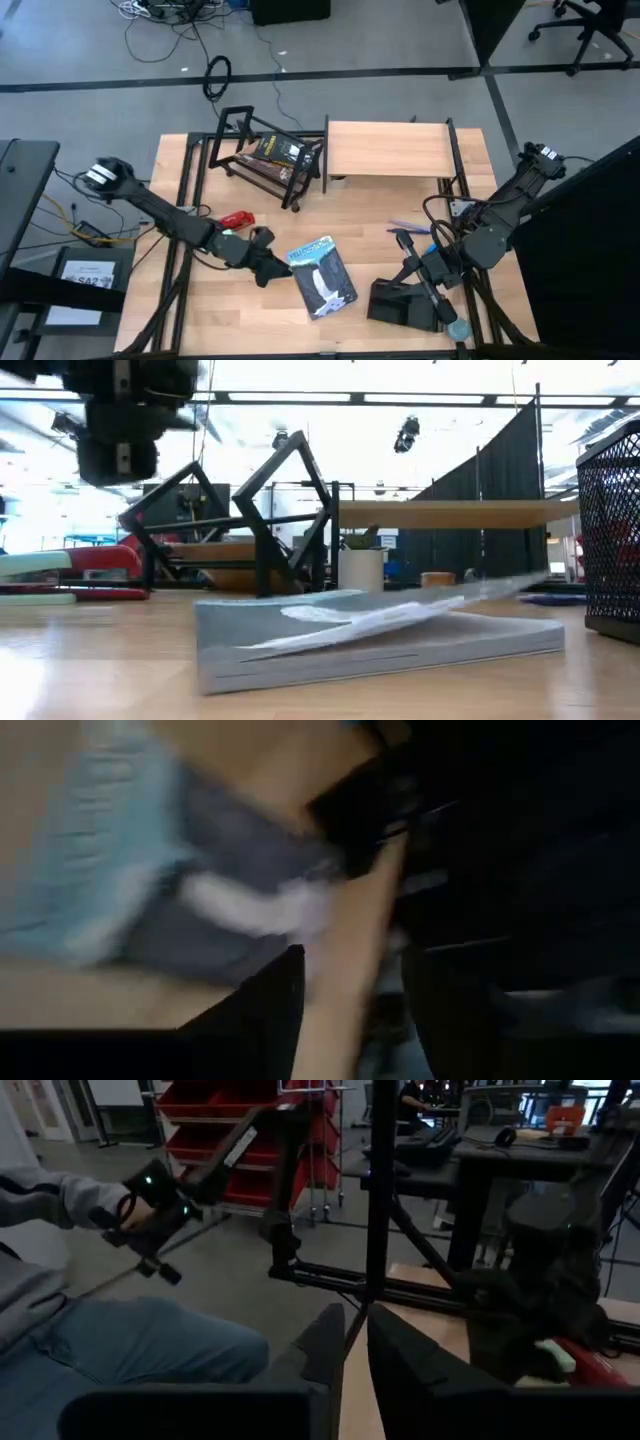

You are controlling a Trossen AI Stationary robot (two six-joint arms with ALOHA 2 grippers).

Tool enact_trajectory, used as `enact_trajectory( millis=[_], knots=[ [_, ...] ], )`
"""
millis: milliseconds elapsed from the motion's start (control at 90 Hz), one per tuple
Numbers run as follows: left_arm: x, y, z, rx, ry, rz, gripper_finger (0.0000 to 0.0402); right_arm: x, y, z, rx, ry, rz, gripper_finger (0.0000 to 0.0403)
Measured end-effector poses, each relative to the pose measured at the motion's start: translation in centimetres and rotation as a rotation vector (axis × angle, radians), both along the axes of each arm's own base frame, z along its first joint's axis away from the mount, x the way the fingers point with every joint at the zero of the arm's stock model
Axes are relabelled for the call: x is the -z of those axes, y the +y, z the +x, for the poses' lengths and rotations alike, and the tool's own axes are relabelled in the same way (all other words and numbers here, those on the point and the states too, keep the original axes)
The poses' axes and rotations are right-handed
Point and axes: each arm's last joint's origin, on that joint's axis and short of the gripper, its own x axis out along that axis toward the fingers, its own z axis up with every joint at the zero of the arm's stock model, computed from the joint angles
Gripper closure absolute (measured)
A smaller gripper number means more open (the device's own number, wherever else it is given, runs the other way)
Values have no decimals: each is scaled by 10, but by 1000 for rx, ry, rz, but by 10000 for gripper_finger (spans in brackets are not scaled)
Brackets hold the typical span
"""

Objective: Stock shelves
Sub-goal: Remove the brown book from the black bookshelf

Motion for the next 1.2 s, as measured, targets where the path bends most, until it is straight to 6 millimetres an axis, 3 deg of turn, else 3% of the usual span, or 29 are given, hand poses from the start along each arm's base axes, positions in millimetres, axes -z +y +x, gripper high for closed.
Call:
enact_trajectory(
  millis=[156, 300, 456, 544, 700, 844, 1000, 1200],
  knots=[
    [-51, 10, -11, 14, 223, 264, 288, 0, 0, 0, 0, 0, 0, 382],
    [-105, 16, -6, 99, 182, 778, 314, 0, -1, 1, 3, -5, -6, 382],
    [-128, 30, 12, 118, 220, 1206, 338, 0, -3, 3, 13, -3, 5, 382],
    [-121, 55, 20, 151, 369, 1276, 340, 0, -4, 3, 17, -2, 6, 382],
    [-96, 99, 30, 361, 627, 1189, 312, 0, -4, 3, 17, 3, 1, 382],
    [-67, 127, 42, 557, 683, 1154, 262, 1, -4, 3, 17, 10, -6, 382],
    [-33, 152, 48, 611, 772, 1174, 217, 2, -4, 3, 17, 12, -6, 382],
    [-9, 173, 47, 606, 830, 1193, 219, 2, -4, 3, 18, 14, -6, 382]
  ],
)
